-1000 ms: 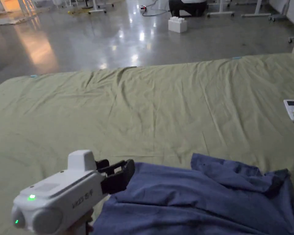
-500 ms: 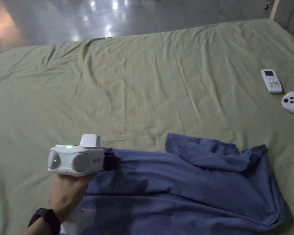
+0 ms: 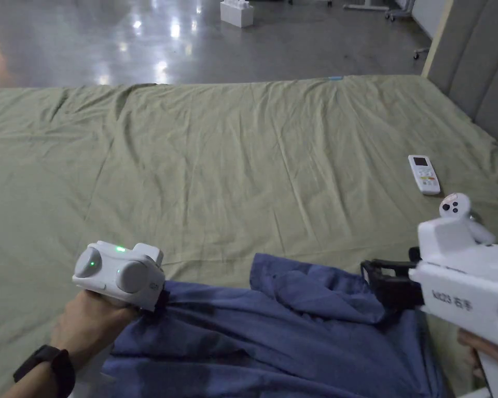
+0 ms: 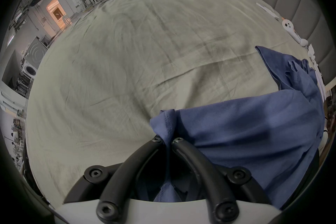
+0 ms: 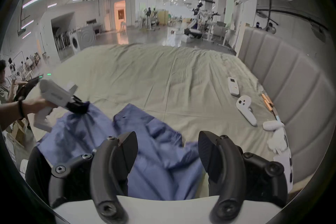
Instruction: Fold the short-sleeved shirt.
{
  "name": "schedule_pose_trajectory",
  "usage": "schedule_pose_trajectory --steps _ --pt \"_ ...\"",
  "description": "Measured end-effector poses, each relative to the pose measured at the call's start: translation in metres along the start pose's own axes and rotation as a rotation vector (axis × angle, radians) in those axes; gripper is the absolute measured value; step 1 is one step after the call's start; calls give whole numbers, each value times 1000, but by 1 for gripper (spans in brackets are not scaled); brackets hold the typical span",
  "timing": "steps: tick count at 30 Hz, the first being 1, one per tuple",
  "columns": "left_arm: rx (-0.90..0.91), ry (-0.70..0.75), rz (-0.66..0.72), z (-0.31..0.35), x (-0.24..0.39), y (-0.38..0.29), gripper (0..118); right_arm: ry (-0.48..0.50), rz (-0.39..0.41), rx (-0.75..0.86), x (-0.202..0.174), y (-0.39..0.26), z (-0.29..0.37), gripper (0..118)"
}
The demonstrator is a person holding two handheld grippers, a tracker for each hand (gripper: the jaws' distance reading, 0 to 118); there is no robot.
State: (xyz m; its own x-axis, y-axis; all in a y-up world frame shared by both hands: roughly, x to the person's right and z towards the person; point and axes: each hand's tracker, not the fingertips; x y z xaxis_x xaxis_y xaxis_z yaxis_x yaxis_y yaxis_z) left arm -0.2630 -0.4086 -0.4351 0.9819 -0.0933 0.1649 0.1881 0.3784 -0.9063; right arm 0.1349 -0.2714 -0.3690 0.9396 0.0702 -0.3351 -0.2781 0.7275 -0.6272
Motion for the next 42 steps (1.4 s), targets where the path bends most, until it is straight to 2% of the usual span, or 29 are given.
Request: schedule_pose_trajectory --steps 2,5,8,11,13,15,16,17,19,21,23,24,27,29,33,38,42 --pt "1 11 -3 0 2 0 6 41 2 -114 11 15 -45 77" --pt "-2 2 -5 -1 -1 1 6 12 7 -281 22 18 -113 78" --pt "-2 -14 15 -2 -5 1 6 1 57 -394 27 12 -157 77" --pt "-11 -22 29 -2 -6 3 6 47 126 -523 28 2 -186 78" --pt "-21 -15 26 -2 -2 5 6 41 118 -478 24 -1 -184 75" --pt "-28 0 13 -2 2 5 6 36 77 -463 26 0 -177 35" --pt "-28 10 4 -2 4 4 6 49 78 -437 22 0 -168 7" --pt "-24 19 -3 0 6 3 6 65 84 -427 19 -1 -165 3" --pt "-3 34 15 3 8 -2 6 87 68 -443 12 -6 -163 2" --pt "24 2 119 13 -3 -3 6 89 42 -433 10 -8 -158 3" --pt "109 -66 243 41 -20 -10 6 108 -78 -361 17 -3 -137 2" --pt "186 -95 263 61 -29 -17 6 120 -95 -287 21 2 -119 2" --pt "343 -104 259 128 -54 -36 6 124 -113 -123 28 23 -60 2" --pt "451 -141 275 180 -72 -52 6 102 -92 -9 29 38 -13 3" --pt "636 -92 284 278 -101 -84 6 67 -94 181 26 66 79 3" --pt "865 -14 323 387 -133 -122 6 -1 -156 358 35 97 165 3" --pt "991 63 298 448 -144 -129 6 -45 -230 475 47 123 209 3"
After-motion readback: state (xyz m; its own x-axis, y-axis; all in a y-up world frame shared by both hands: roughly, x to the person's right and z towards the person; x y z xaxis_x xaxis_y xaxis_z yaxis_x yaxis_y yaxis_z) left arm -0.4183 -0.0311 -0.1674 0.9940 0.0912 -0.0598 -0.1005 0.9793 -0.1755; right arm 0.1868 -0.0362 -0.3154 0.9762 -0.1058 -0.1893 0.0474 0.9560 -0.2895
